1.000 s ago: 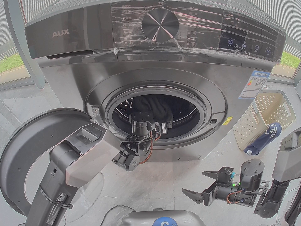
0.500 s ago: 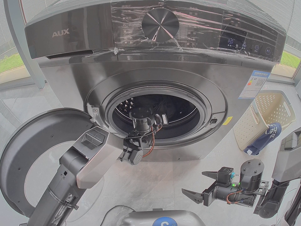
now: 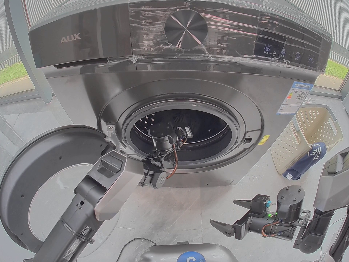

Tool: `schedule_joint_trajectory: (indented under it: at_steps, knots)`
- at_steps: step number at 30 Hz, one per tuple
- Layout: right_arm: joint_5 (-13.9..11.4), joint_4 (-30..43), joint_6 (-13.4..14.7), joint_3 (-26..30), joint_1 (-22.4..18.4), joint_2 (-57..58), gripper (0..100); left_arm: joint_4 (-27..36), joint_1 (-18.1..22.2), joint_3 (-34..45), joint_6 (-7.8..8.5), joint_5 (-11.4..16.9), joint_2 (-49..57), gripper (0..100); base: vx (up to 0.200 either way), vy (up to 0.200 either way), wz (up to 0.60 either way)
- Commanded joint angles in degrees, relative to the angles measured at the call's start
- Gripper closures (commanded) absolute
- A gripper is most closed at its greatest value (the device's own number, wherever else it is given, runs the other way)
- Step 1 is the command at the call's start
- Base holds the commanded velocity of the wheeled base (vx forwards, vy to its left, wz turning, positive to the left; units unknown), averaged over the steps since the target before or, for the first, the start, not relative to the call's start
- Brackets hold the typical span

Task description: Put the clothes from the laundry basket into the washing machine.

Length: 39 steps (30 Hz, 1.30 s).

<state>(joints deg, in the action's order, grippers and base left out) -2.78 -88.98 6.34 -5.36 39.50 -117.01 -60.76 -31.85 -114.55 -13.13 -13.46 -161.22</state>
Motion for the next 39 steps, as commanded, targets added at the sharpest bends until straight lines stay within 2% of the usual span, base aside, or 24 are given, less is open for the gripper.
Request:
schedule_joint_trajectory:
  at_steps: [1,6,11,14,17,19,20,21,22,24,25,26,27,28,30,32,38,39]
  knots:
    - [-0.03,-1.02,-0.01,0.0,-0.03,-0.33,0,0.03,-0.4,-0.04,-0.14,0.01,1.08,0,0.0,0.0,0.0]
    - [-0.03,-1.02,-0.01,0.0,0.05,-0.24,0,-0.59,-1.37,0.21,-0.14,-0.69,2.4,0,0.0,0.0,0.0]
    - [-0.03,-1.02,-0.01,0.0,0.05,-0.15,0,-3.49,-4.01,8.12,-0.23,-1.22,7.41,0,0.0,0.0,0.0]
    - [-0.03,-1.02,-0.01,0.09,-0.03,-0.07,0,-6.21,-6.11,19.63,-0.14,-1.22,13.56,0,0.0,0.0,0.0]
    - [-0.03,-1.02,-0.01,0.18,-0.03,0.02,0,-8.06,-7.08,26.66,0.21,-1.22,16.82,0,0.0,0.0,0.0]
    - [-0.03,-1.02,-0.01,0.18,-0.12,0.11,0,-8.68,-8.75,36.51,0.3,-1.22,21.56,0,0.0,0.0,0.0]
    - [-0.03,-1.02,-0.01,0.18,-0.12,0.11,0,-8.68,-8.84,37.12,0.21,-1.22,21.83,0,0.0,0.0,0.0]
    - [-0.03,-1.02,-0.01,0.18,-0.12,0.02,0,-8.59,-9.72,44.51,0.3,-1.22,25.43,0,0.0,0.0,0.0]
    - [-0.03,-1.02,-0.01,0.18,-0.12,0.02,0,-8.59,-9.98,46.0,0.3,-1.22,26.22,0,0.0,0.0,0.0]
    - [-0.03,-1.02,-0.01,0.27,-0.21,0.2,0,-8.94,-11.56,54.53,0.39,-0.96,30.0,0,0.0,0.0,0.0]
    - [-0.03,-1.02,-0.01,0.27,-0.3,0.37,0,-9.12,-12.35,58.48,0.39,-0.25,31.76,0,0.0,0.0,0.0]
    - [-0.03,-1.02,-0.01,0.27,-0.3,0.37,0,-9.12,-12.35,58.48,0.39,-0.25,31.76,0,0.0,0.0,0.0]
    - [-0.03,-1.02,-0.01,0.53,-0.56,0.9,0,-9.38,-13.85,65.34,0.47,1.51,34.83,0,0.0,0.0,0.0]
    - [-0.03,-1.02,-0.01,0.71,-0.65,1.43,0,-9.55,-14.64,68.85,0.47,3.26,36.42,0,0.0,0.0,0.0]
    - [-0.03,-1.02,-0.01,1.5,-0.91,3.01,0,-9.73,-15.96,74.65,0.47,5.99,39.76,0,0.0,0.0,0.0]
    - [-0.03,-0.93,-0.01,2.46,-1.62,5.21,0,-9.99,-16.66,79.31,0.47,7.39,43.71,0,0.0,0.0,0.0]
    - [0.05,-0.85,-0.1,5.36,-3.37,13.21,0,-9.38,-18.95,88.89,0.91,6.69,56.1,0,0.0,0.0,0.0]
    - [0.41,-0.85,0.08,5.36,-3.37,14.96,0,-9.73,-18.68,91.97,1.7,6.25,59.79,0,0.0,0.0,0.0]
